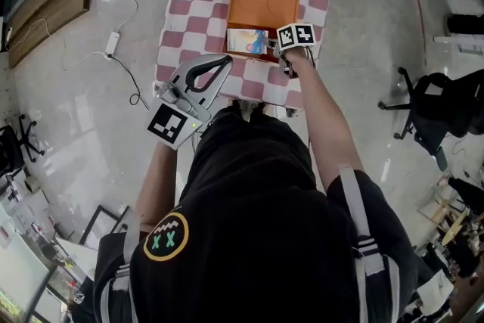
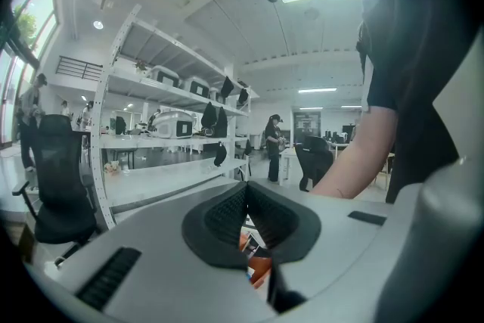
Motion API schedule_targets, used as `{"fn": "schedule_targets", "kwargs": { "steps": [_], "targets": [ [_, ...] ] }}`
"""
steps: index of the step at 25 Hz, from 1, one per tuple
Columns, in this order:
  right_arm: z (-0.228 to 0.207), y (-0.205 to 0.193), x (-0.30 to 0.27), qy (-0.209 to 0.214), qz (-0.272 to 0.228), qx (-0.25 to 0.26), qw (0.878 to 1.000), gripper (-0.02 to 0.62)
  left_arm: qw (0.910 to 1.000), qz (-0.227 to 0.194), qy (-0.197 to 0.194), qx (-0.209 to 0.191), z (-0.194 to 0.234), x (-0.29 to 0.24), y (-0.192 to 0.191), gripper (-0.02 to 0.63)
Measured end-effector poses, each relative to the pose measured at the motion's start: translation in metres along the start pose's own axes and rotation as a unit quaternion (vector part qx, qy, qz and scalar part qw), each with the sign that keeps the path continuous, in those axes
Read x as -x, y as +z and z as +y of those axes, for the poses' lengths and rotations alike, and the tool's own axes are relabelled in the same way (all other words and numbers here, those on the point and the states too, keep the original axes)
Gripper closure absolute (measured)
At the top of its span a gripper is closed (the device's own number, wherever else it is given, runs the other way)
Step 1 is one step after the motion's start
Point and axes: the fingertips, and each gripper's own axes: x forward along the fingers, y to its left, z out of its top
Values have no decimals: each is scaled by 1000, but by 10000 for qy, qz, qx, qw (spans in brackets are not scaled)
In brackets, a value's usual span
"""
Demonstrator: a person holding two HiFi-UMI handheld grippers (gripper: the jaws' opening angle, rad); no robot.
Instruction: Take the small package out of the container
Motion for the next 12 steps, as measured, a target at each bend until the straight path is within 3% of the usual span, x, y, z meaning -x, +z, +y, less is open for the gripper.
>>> {"fn": "schedule_targets", "kwargs": {
  "steps": [9,12],
  "targets": [
    [49,20,61,139,-744,1095,9911,545,9989,-179,-340,-267,-18,-17,17,589],
    [63,22,82,81,-941,1472,9846,574,9985,-193,-398,-335,-22,-19,21,589]
  ]
}}
